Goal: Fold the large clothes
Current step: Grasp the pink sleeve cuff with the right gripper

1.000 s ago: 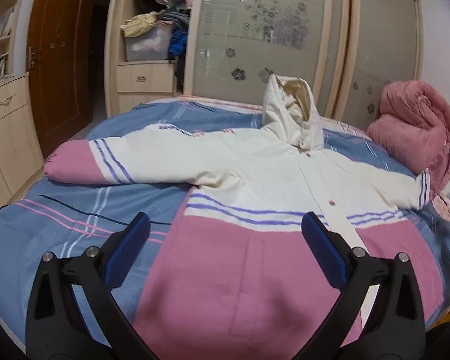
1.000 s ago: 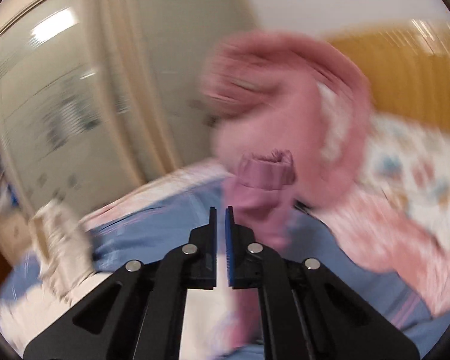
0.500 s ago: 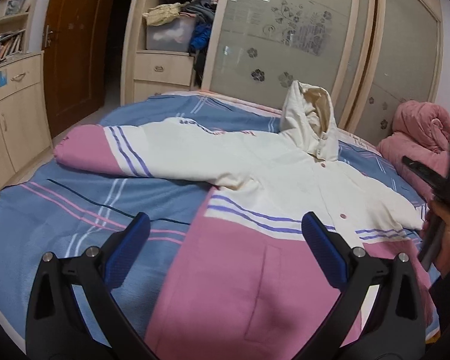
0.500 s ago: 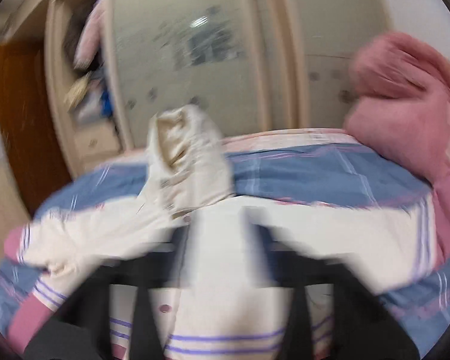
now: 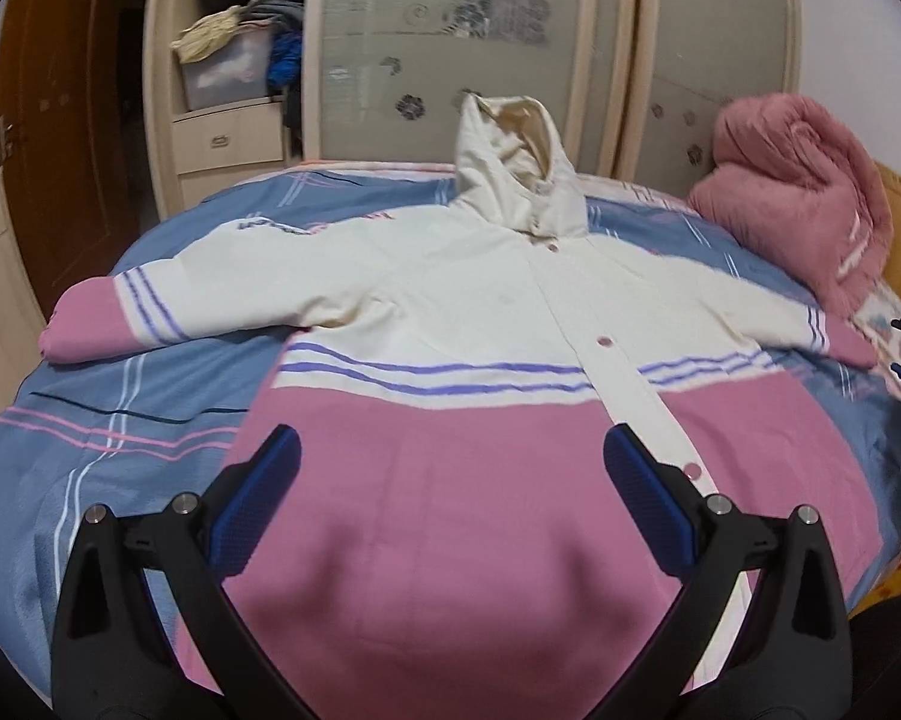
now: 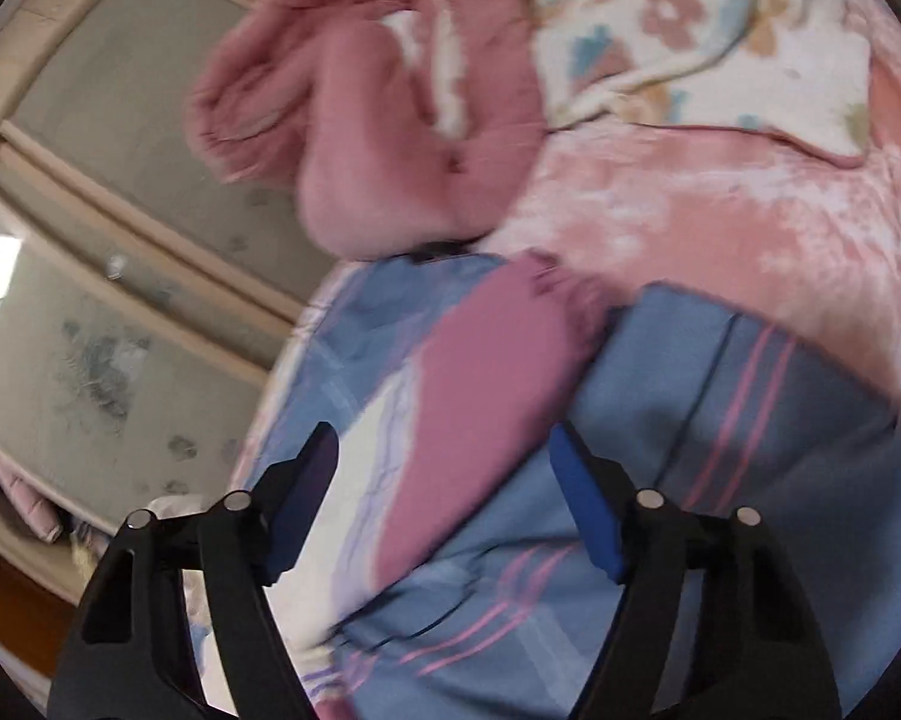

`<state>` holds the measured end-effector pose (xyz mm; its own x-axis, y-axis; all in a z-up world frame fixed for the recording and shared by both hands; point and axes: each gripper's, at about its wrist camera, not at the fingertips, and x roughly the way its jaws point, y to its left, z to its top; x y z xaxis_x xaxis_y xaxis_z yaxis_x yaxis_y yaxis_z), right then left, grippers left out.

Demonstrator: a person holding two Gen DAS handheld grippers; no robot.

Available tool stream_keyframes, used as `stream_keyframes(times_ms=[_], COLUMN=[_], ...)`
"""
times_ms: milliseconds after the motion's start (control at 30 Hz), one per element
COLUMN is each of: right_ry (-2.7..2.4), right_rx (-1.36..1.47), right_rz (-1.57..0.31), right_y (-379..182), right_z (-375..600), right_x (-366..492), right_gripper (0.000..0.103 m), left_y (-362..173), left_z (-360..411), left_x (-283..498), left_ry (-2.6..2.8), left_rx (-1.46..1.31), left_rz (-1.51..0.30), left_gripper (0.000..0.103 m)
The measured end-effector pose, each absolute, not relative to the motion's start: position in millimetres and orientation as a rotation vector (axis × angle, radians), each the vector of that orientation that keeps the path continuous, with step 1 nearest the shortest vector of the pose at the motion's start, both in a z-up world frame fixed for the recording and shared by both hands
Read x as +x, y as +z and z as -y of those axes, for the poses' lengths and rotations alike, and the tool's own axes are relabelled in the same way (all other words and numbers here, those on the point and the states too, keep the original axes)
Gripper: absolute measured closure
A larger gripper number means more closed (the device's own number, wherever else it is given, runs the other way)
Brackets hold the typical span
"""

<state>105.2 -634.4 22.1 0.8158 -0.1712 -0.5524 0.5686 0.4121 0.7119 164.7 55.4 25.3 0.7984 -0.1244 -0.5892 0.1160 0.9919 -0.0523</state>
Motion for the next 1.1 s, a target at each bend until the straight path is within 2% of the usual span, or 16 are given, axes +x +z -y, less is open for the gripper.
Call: stream_keyframes(times_ms=[100,200,300,467,533,633,700,900,1100], right_ry=[-0.538,-0.557,-0.607,-0.686,-0.669,-0.651,-0.657,-0.59,-0.371], right_rx=[1.018,1.022,0.993,1.051,1.071,1.045,0.998,0.825,0.48], right_rz=[-0.468,-0.484,-0.524,-0.552,-0.545,-0.556,-0.541,-0.439,-0.382], right_y=[6,-6,-15,-40,-46,-45,-35,33,135], right_z=[649,659,668,689,693,692,686,645,516], right_x=[115,124,137,142,147,156,158,174,225], right_gripper=[0.041,0.042,0.051,0.053,0.059,0.081,0.088,0.09,0.09], left_y=[22,20,17,12,11,10,9,12,20], left_z=[-44,-36,-28,-22,-21,-18,-19,-25,-33], left_x=[169,173,176,182,184,184,185,184,174], left_ry=[-0.131,-0.133,-0.137,-0.139,-0.14,-0.139,-0.14,-0.14,-0.134], left_rx=[0.008,0.016,0.031,0.041,0.043,0.053,0.051,0.039,0.027], left_rz=[-0.64,-0.641,-0.647,-0.665,-0.667,-0.668,-0.672,-0.662,-0.634], left_gripper=[0.002,0.002,0.002,0.002,0.002,0.002,0.002,0.002,0.002])
